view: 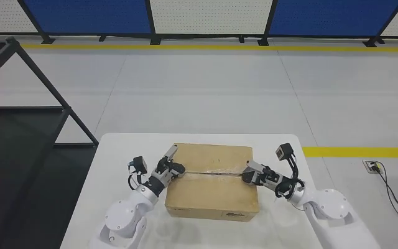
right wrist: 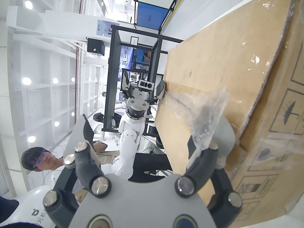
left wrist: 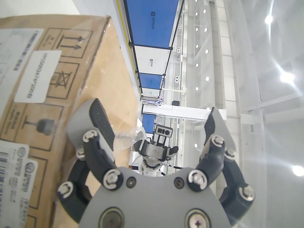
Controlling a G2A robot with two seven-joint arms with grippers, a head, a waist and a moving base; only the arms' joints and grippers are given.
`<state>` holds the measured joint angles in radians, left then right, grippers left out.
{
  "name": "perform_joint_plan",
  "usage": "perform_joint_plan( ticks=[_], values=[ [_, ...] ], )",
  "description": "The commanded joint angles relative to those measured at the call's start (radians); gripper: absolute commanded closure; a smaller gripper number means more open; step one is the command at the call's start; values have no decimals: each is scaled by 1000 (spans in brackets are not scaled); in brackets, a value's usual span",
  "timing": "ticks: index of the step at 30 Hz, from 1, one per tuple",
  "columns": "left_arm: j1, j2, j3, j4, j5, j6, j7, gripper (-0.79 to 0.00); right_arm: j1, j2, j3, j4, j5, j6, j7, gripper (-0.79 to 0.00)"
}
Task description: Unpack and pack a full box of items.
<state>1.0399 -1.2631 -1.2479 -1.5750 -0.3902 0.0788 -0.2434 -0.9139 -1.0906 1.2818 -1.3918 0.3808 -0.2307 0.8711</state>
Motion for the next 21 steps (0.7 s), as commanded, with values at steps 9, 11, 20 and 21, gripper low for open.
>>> perform_joint_plan(
  ticks=[9, 11, 20, 21],
  values=[
    [-14, -8, 9, 25, 7, 6, 14, -785, -63, 17, 79, -60, -22, -7, -20, -785],
    [-15, -9, 9, 26, 8, 8, 11, -785, -89, 24, 114, -86, -39, 9, -32, -785],
    [5, -10, -1, 2, 10, 6, -3, -785, -183, 44, 231, -210, -38, 66, -58, -785],
    [5, -10, -1, 2, 10, 6, -3, -785, -183, 44, 231, -210, -38, 66, -58, -785]
  ],
)
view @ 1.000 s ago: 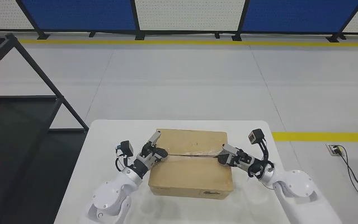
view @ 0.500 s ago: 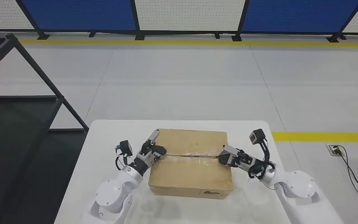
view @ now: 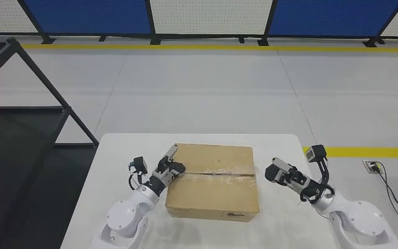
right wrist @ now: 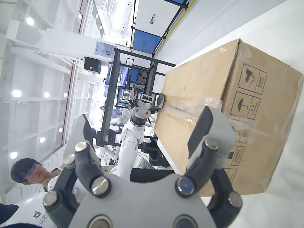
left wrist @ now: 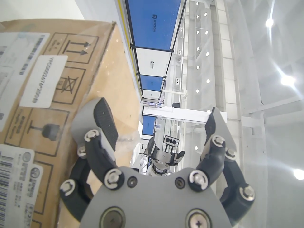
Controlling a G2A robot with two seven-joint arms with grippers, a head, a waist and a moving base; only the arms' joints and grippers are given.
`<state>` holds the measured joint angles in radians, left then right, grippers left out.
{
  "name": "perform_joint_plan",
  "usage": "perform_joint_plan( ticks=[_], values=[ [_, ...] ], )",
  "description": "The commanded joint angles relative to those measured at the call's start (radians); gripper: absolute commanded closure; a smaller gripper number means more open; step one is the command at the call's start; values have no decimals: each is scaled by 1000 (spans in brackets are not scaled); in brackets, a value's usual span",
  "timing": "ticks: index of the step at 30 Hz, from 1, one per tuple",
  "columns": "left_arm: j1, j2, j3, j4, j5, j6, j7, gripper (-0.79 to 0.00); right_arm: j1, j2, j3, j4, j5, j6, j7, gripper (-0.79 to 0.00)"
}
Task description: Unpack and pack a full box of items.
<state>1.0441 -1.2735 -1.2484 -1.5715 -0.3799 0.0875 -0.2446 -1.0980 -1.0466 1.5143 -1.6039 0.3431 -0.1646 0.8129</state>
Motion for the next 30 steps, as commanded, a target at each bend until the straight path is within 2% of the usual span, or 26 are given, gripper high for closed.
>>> perform_joint_plan(
  ticks=[1, 9, 10, 13, 14, 18, 23, 26, 30],
  values=[
    [1, 0, -1, -2, -1, -3, -2, -785, 1, 0, -1, 2, 0, -1, 0, -785],
    [1, 0, -1, -2, -1, -3, -2, -785, -6, -1, -5, -7, 3, -6, -5, -785],
    [1, 0, -1, -2, -1, -3, -2, -785, -6, 0, -10, -15, -13, -2, -5, -376],
    [1, 0, -1, -2, -1, -3, -2, -785, 27, 0, -40, -62, -88, 53, -20, -25],
    [7, 0, -1, -6, 1, -6, 2, -785, 43, -1, -57, -78, -105, 79, -27, 0],
    [16, -1, -5, -19, 5, -4, 1, -785, 139, -9, -160, -103, -204, 201, -20, 0],
    [16, -3, -6, -23, 3, 1, 6, -785, 305, -34, -356, -45, -334, 356, 24, 0],
    [15, -5, -7, -23, 3, 3, 8, -785, 397, -57, -461, 30, -355, 397, 45, 0],
    [9, -7, -8, -19, 1, 7, 7, -785, 479, -88, -561, 99, -354, 402, 27, 0]
  ],
)
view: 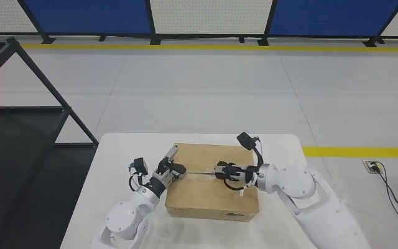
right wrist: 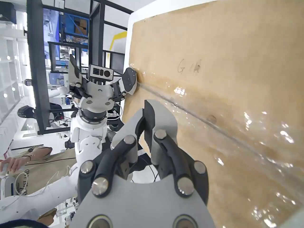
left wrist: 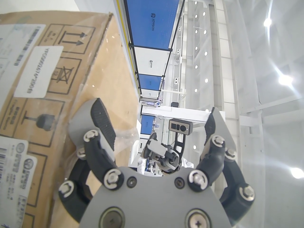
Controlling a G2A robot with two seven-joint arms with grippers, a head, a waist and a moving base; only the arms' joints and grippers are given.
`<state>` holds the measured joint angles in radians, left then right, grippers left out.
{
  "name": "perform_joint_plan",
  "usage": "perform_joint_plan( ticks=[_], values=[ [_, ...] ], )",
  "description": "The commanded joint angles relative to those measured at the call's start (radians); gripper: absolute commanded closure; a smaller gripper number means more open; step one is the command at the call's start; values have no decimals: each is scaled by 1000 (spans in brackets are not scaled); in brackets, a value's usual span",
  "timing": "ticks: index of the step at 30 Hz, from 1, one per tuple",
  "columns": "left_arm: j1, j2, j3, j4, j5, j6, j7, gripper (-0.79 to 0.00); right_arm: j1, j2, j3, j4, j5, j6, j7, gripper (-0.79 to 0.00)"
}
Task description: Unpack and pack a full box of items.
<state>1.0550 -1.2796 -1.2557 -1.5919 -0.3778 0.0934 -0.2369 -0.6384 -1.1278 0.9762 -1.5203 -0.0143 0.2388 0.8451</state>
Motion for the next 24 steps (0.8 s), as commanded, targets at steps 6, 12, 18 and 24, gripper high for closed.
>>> perform_joint_plan(
  ticks=[6, 12, 18, 24],
  values=[
    [-10, -4, 0, 15, -2, 7, -4, -785, 100, -44, -121, 96, -16, 16, -18, 0],
    [-17, -7, 2, 23, -3, 9, -5, -785, 145, -71, -166, 179, 2, 39, -20, 0],
    [-24, -10, 3, 31, -2, 9, -6, -785, 140, -73, -148, 209, 7, 71, -18, 0],
    [-28, -13, 3, 36, -3, 13, -4, -785, 107, -57, -104, 173, -35, 103, -19, 0]
  ],
)
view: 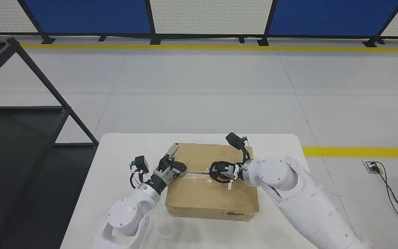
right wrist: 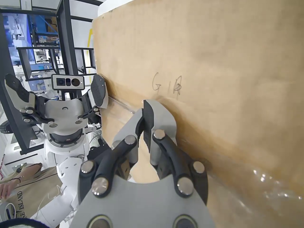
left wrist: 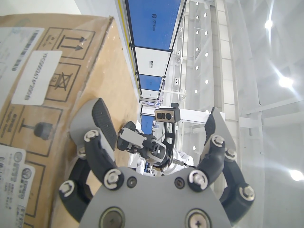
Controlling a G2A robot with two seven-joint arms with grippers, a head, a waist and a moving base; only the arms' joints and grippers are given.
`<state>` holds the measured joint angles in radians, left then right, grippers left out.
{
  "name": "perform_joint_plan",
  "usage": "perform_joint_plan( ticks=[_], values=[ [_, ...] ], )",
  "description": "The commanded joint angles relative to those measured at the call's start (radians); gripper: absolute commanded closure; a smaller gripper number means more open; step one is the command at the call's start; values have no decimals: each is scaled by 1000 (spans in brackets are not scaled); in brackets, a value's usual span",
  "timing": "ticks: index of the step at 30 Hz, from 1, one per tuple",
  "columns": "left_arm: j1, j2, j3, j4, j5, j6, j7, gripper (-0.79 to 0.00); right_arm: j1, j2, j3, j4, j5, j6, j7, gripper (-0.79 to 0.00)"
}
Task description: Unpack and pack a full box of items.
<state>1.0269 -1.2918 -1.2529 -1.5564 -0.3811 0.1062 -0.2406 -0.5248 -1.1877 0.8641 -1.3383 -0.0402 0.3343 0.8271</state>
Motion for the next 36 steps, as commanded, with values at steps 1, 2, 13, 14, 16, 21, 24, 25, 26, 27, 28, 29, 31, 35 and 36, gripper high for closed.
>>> perform_joint_plan(
  ticks=[1, 2, 13, 14, 16, 21, 24, 25, 26, 27, 28, 29, 31, 35, 36],
  values=[
    [0, -1, 0, 1, 0, 0, 0, -785, -13, 7, 17, -18, -19, 16, 0, 0],
    [0, -1, -1, 0, 0, -1, 1, -785, -20, 10, 26, -27, -26, 23, 4, 0],
    [11, -4, -9, -8, 5, -2, -1, -785, -117, 56, 161, -123, -88, 75, 46, 0],
    [12, -4, -10, -9, 7, -1, 0, -785, -129, 61, 178, -133, -92, 80, 47, 0],
    [13, -4, -11, -11, 9, -2, 0, -785, -154, 71, 209, -152, -102, 87, 55, 0],
    [17, -6, -12, -18, 13, -1, 1, -785, -218, 91, 280, -206, -114, 97, 62, 0],
    [20, -6, -12, -22, 16, 1, 1, -785, -249, 100, 313, -232, -120, 102, 65, 0],
    [20, -7, -12, -23, 16, 2, 1, -785, -258, 103, 324, -239, -121, 103, 64, 0],
    [21, -7, -11, -24, 17, 2, 2, -785, -268, 105, 335, -246, -122, 104, 64, 0],
    [21, -7, -10, -25, 19, 3, 1, -785, -278, 108, 347, -251, -120, 108, 61, 0],
    [22, -8, -10, -26, 20, 3, 1, -785, -287, 110, 360, -257, -119, 110, 59, 0],
    [22, -8, -10, -27, 20, 3, 2, -785, -296, 113, 373, -262, -116, 110, 57, 0],
    [23, -9, -9, -28, 24, 2, 1, -785, -313, 118, 399, -271, -112, 112, 53, 0],
    [24, -10, -11, -31, 27, 2, 1, -785, -344, 126, 446, -287, -101, 120, 48, 0],
    [25, -10, -12, -32, 27, 2, 1, -785, -350, 128, 454, -291, -99, 121, 49, 0]
  ],
)
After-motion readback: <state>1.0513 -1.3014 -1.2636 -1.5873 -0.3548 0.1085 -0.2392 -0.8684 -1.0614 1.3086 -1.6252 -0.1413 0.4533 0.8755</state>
